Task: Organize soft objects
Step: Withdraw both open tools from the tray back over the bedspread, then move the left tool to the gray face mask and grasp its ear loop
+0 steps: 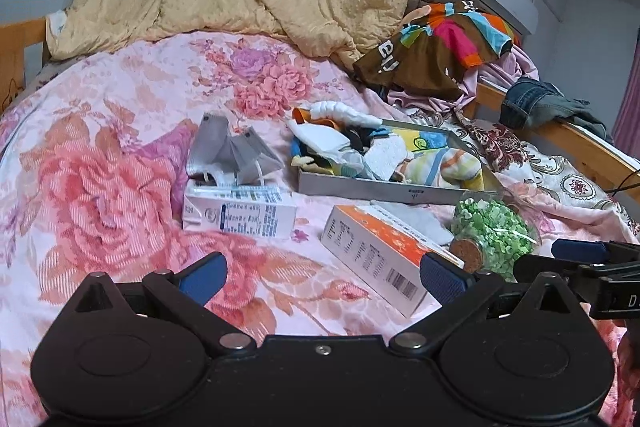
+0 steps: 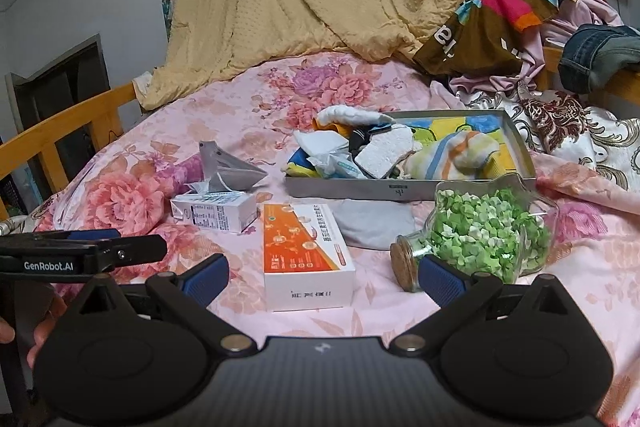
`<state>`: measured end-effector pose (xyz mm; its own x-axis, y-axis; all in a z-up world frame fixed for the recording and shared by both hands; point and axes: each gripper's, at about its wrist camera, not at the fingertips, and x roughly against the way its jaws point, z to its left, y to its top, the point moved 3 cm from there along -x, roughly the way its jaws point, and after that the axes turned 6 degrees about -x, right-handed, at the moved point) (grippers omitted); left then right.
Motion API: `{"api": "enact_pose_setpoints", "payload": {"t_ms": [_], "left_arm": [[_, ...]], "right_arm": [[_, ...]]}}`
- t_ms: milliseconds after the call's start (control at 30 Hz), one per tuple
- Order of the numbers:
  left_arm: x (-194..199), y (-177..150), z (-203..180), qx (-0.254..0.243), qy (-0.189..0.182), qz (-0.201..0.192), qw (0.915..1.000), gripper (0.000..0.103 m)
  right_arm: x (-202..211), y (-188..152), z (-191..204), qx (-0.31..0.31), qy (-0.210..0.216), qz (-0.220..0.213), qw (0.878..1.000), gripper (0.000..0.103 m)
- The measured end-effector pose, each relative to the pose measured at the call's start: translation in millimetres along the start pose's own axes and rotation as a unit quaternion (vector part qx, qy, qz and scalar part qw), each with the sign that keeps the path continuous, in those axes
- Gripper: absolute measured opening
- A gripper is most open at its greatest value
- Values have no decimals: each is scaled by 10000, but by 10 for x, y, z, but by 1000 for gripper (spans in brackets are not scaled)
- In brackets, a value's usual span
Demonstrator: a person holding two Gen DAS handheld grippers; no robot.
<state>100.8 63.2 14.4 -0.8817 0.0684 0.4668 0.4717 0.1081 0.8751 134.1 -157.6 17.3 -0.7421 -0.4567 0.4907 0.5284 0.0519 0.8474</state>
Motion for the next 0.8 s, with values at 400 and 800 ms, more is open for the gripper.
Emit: {"api": "enact_pose_setpoints", "payload": {"t_ms": [400,800], "left_arm": [[-109,323,139,-46,118,-156,9998,102],[-739,993,481,-733,158,315,9967,102]], "right_arm": [[-180,199,-64,-14,14,7,10000,103],[-996,906,-308,1130,722,351,9903,103]]}}
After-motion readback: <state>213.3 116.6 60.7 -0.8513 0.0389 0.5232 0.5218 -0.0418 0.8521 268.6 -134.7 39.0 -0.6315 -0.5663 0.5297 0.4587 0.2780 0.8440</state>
